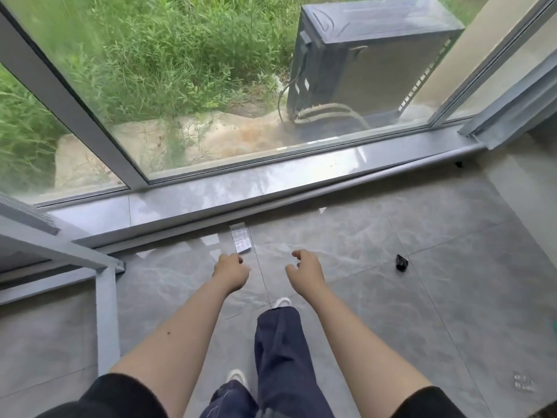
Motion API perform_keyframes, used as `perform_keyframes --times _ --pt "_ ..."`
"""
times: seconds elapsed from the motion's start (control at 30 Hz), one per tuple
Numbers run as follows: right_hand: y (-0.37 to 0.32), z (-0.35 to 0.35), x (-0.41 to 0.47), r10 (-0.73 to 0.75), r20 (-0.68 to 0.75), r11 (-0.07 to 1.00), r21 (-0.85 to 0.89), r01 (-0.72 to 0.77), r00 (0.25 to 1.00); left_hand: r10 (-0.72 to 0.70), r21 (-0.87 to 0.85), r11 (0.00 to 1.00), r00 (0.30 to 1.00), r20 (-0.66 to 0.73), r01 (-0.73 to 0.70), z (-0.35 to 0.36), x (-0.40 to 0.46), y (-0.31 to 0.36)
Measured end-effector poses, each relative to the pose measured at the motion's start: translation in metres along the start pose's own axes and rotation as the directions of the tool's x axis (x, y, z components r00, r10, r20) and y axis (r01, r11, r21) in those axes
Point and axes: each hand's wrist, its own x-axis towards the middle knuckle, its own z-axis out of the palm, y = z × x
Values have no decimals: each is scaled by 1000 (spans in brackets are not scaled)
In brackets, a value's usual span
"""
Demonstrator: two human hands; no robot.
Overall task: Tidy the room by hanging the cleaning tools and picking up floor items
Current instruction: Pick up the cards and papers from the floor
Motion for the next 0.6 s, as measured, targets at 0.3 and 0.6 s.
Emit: perform_keyframes --times 0.3,0.6 --pt "-21 6 143 58 105 998 31 -61 993 -24 -1 1000 999 37 24 -18 144 36" --pt "-5 93 252 148 152 987 31 -155 977 -42 74 997 993 111 34 3 299 -1"
